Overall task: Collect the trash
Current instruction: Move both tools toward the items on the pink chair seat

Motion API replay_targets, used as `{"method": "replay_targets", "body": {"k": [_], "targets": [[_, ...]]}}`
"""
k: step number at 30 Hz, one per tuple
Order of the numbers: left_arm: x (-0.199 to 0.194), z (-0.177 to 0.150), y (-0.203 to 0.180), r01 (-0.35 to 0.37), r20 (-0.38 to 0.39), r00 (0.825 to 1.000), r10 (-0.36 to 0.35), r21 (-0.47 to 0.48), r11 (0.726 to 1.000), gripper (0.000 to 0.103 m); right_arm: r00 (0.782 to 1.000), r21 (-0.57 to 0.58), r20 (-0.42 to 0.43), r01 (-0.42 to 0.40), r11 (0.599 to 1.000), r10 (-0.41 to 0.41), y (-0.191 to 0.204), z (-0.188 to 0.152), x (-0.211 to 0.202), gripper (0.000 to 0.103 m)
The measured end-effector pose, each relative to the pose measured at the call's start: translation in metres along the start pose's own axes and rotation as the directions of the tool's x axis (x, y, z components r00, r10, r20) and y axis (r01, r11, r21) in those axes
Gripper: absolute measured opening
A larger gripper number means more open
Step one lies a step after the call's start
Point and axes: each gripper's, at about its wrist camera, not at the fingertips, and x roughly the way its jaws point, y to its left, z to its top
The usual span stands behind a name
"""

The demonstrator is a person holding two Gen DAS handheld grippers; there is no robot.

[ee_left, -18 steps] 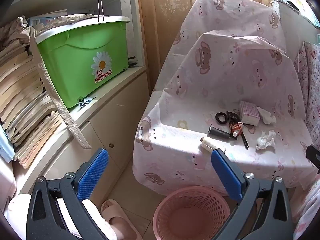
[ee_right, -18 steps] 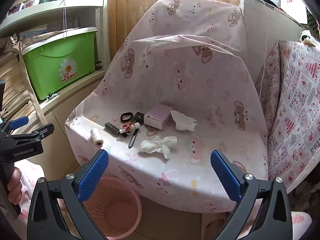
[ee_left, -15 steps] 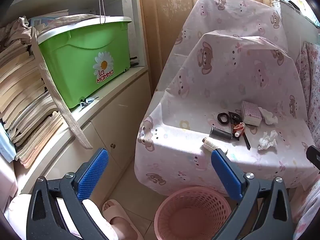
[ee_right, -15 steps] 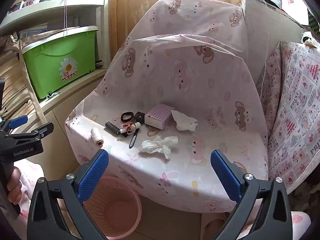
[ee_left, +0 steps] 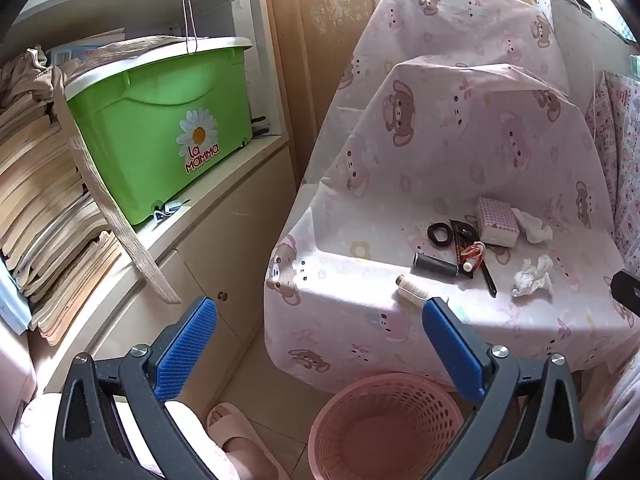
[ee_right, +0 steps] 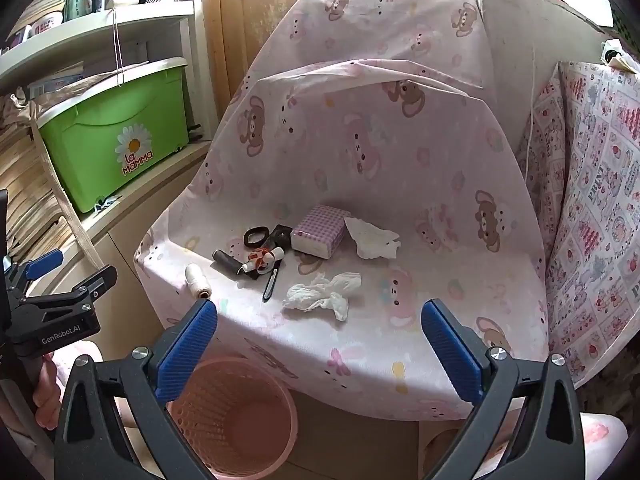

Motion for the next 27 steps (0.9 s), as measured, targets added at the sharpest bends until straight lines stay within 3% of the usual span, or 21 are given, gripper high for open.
{"method": "replay_targets", "body": {"k": [27], "targets": [[0.007, -0.006, 0.007, -0.026, -0.017, 1.000, 0.025, -0.035, 0.999, 0.102, 0.998, 0.001, -0.032, 0.045, 0.999, -0.045, -0.004, -0.007, 0.015, 0.103]]}}
